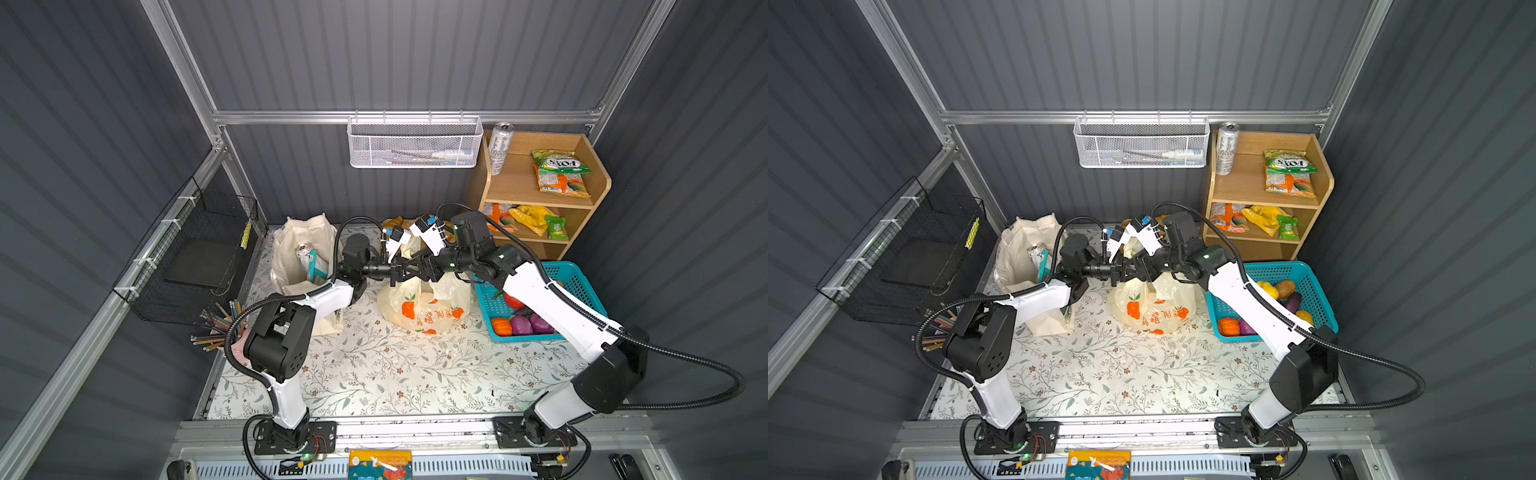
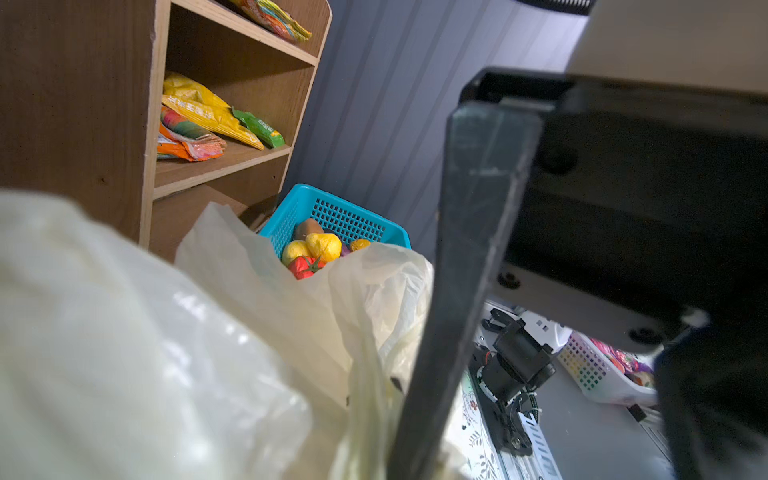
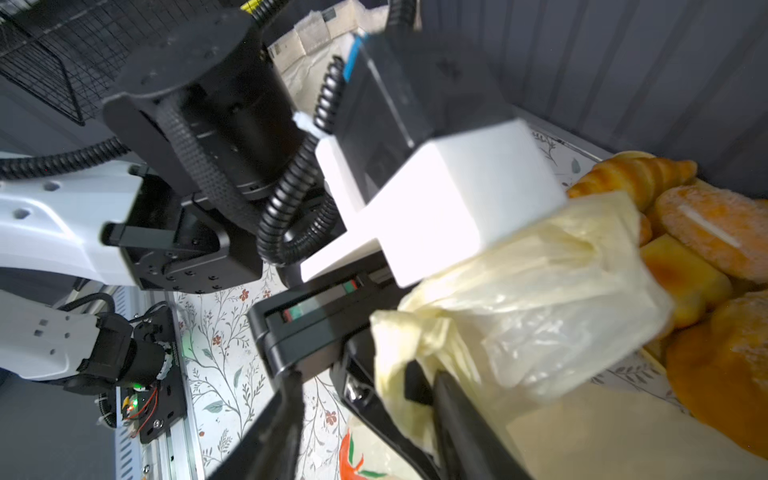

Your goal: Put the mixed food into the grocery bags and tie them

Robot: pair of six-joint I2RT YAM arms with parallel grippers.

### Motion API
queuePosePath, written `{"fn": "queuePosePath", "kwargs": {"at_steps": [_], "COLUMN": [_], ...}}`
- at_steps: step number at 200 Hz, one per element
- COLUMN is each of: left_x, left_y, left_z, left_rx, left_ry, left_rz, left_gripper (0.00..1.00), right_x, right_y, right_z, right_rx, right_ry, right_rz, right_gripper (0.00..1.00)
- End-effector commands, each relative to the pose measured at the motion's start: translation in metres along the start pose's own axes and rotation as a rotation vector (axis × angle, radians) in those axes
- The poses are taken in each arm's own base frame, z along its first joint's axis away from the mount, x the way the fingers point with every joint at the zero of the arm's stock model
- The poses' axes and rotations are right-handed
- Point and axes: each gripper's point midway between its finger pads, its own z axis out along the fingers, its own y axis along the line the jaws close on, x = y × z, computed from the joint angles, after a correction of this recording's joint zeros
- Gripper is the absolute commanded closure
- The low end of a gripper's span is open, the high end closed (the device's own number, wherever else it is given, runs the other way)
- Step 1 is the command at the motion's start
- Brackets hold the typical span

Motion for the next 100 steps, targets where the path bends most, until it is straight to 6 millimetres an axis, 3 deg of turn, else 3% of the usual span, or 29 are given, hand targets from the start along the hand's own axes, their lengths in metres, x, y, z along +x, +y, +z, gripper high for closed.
{"fn": "queuePosePath", "kwargs": {"at_steps": [1,23,47,68,100], "left_x": [0.001,0.004,0.006,0.007,0.005], "left_y": [0.008,0.008,0.006,0.002,-0.003], "left_z": [-0.004,-0.005,-0.005,-0.006,-0.005], "left_rx": [-0.033,-0.026,-0.023,-0.012,0.023], "left_ry": [-0.018,-0.008,0.011,0.018,0.007], "left_rz": [0.04,0.047,0.07,0.092,0.103], "left_gripper": [1.0,1.0,1.0,1.0,1.0], "right_x": [-0.021,-0.036,-0.042,-0.041,-0.041], "right_y": [0.011,0.003,-0.031,-0.052,-0.057], "right_z": [-0.036,-0.064,-0.077,-0.067,-0.039], "right_rx": [-0.064,-0.065,-0.041,-0.042,-0.152], "right_ry": [-0.075,-0.158,-0.197,-0.135,-0.053], "right_rz": [0.065,0.112,0.232,0.308,0.358], "right_gripper": [0.38,0.33,0.3,0.3,0.28]}}
